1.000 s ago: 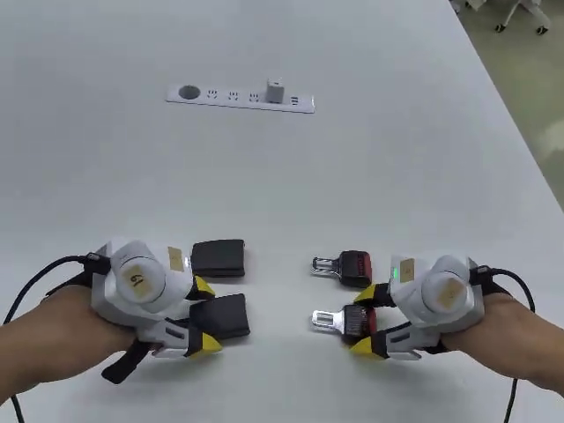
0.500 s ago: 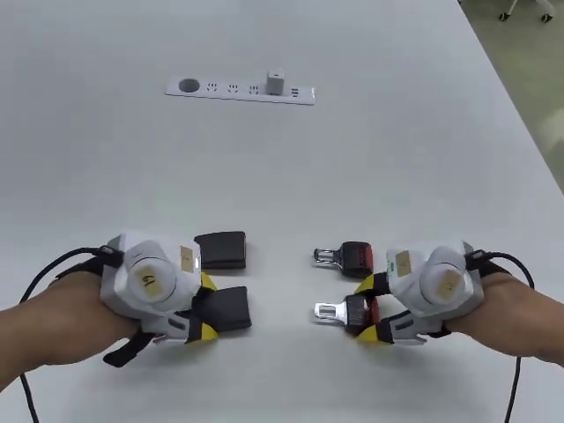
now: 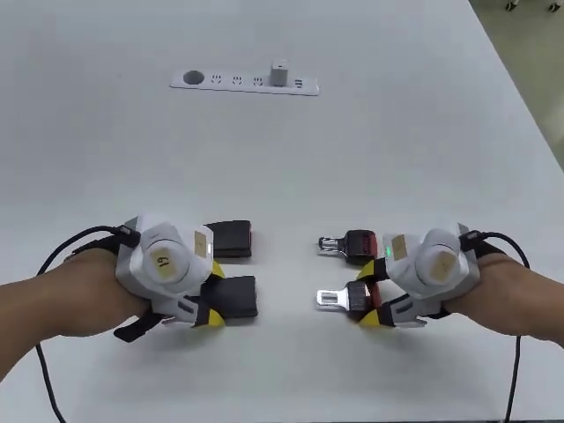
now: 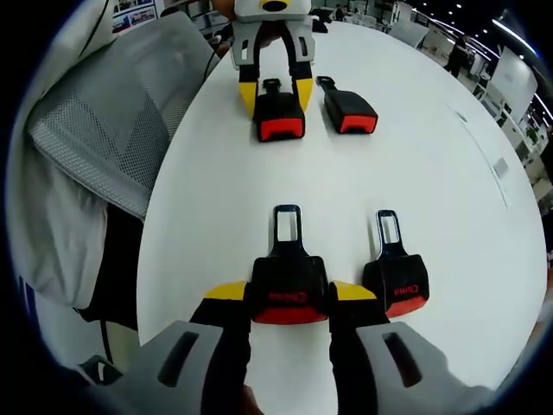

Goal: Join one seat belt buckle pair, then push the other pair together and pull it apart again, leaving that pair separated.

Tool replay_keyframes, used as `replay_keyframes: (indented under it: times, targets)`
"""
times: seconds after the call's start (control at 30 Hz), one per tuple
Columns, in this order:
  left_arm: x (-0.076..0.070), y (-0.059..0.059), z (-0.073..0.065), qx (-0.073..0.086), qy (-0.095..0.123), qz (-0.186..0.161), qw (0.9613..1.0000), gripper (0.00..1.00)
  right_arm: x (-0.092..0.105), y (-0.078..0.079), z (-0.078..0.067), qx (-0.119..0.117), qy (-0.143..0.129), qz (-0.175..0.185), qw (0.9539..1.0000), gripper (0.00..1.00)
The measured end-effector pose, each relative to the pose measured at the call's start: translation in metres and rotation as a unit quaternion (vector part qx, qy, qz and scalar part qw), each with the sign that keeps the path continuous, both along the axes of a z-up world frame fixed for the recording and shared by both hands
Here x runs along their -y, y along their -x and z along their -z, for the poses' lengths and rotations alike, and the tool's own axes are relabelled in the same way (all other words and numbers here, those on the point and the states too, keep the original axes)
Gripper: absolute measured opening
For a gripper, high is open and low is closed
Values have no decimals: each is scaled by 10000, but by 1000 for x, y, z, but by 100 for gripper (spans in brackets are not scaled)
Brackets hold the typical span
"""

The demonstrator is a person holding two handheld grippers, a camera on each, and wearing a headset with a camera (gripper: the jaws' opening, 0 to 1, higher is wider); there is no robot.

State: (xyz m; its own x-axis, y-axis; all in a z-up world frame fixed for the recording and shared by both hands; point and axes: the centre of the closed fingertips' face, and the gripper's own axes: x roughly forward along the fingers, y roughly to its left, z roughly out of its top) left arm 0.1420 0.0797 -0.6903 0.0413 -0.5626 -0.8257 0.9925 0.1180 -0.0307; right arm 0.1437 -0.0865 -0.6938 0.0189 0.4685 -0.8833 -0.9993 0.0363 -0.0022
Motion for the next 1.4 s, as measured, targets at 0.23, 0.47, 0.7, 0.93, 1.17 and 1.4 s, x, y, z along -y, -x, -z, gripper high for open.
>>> replay_keyframes:
  times: [0.23, 0.47, 0.7, 0.93, 1.17, 1.4]
  targets:
    - [-1, -1, 1, -34, 24, 33, 10000, 34, -15, -2, 2, -45, -120, 84, 9999, 33]
    - [-1, -2, 4, -21, 25, 42, 10000, 34, -41, -4, 2, -30, -292, 38, 9996, 33]
    - [-1, -2, 3, -12, 16, 85, 10000, 34, -57, -5, 1, -28, -393, -9, 9992, 33]
    - [1, -2, 2, -10, -33, 159, 9999, 34, -77, -3, 0, -26, -476, -111, 9988, 33]
    - [1, -2, 2, -13, -74, 174, 9998, 34, -82, -2, 0, -27, -462, -160, 9988, 33]
    - [1, -2, 2, -10, -78, 170, 9998, 34, -89, -2, 0, 23, -510, -204, 9985, 33]
